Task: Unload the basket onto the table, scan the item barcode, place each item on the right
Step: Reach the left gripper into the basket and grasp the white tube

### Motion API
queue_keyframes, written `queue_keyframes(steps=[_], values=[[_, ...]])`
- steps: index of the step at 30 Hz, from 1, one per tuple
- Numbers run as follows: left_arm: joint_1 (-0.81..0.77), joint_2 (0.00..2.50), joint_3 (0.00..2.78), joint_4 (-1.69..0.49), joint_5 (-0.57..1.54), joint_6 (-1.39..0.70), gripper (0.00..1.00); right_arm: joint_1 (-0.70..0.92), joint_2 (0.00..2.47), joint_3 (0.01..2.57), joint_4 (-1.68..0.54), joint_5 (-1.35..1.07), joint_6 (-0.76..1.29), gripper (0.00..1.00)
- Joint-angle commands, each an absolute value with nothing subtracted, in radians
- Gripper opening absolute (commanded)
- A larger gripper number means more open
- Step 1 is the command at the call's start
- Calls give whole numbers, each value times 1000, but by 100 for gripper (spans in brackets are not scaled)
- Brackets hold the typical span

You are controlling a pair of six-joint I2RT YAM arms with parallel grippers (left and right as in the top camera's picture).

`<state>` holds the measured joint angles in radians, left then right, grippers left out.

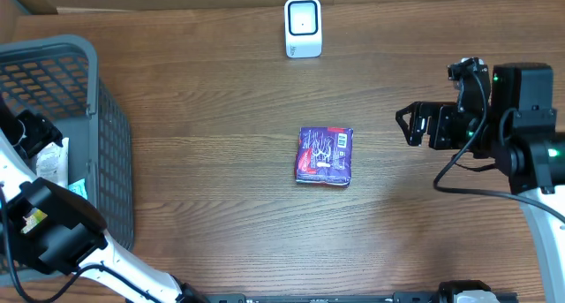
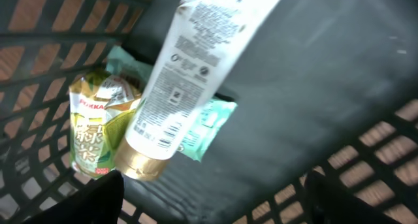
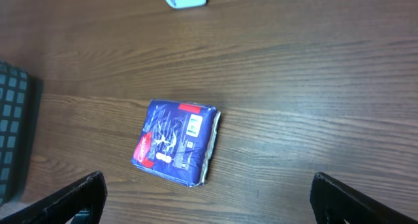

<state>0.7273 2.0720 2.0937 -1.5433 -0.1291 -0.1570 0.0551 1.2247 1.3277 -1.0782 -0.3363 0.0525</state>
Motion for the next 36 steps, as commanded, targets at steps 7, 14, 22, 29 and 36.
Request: queue_keyframes(steps=[7,14,22,29,36], values=[[735,2077,1954,-1489,-193,-210,73,62,1294,1349,-1089,-342,55,100],[735,1923,1673,-1272,-178,-178,69,62,1306,1349,-1090,-342,55,100],[736,1642,1294,-928,-153,-29,75,62,1306,1349,-1091,-342,51,100],[745,1676,1265,-816,-198,31,79,62,1306,1349,-1092,-342,52,100],[785,1710,1265,-773,-230,59,79,62,1306,1349,-1110,-342,52,100]])
